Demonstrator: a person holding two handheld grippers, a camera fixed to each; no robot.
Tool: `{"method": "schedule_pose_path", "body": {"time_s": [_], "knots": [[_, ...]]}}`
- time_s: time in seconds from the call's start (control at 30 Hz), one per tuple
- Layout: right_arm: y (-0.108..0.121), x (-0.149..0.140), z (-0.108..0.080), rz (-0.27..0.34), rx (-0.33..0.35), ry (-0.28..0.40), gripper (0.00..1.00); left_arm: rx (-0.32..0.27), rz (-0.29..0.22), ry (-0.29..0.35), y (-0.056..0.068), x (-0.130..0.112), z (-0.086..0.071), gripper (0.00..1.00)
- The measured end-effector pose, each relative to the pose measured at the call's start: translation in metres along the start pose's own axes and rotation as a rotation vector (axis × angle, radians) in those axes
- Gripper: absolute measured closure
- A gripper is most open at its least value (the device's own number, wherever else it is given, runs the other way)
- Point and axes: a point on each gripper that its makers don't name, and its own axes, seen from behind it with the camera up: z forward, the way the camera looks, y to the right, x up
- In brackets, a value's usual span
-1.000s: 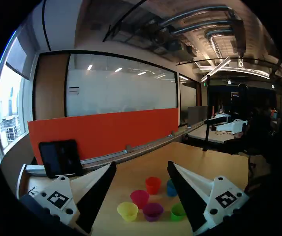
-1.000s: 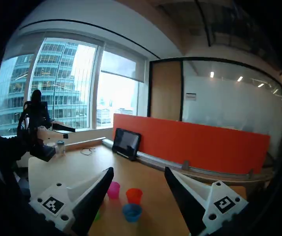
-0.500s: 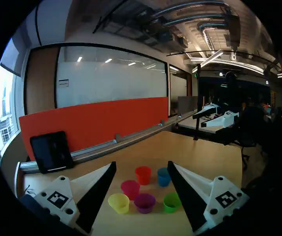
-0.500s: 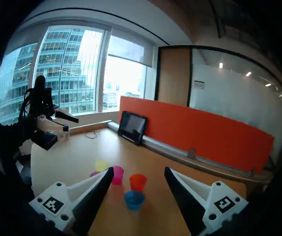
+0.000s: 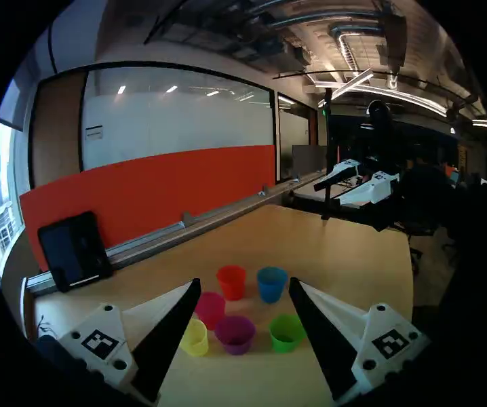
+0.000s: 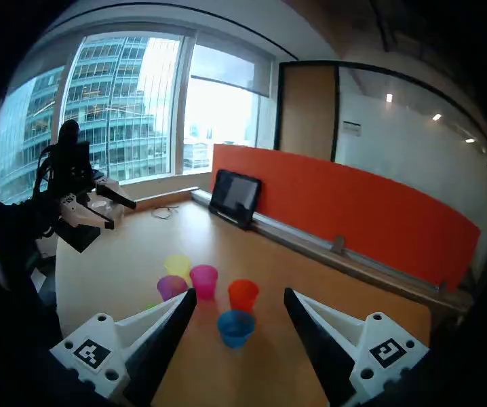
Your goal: Pour water
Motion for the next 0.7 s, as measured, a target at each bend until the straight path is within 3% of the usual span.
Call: {"method": "schedule_pose_path", "body": {"time_s": [0.7], "knots": [[0.012, -0.045, 0.019, -0.005, 0.017, -0.099, 0.0, -0.073, 0.025, -0.084, 0.032, -0.045, 0.024, 0.03]]}}
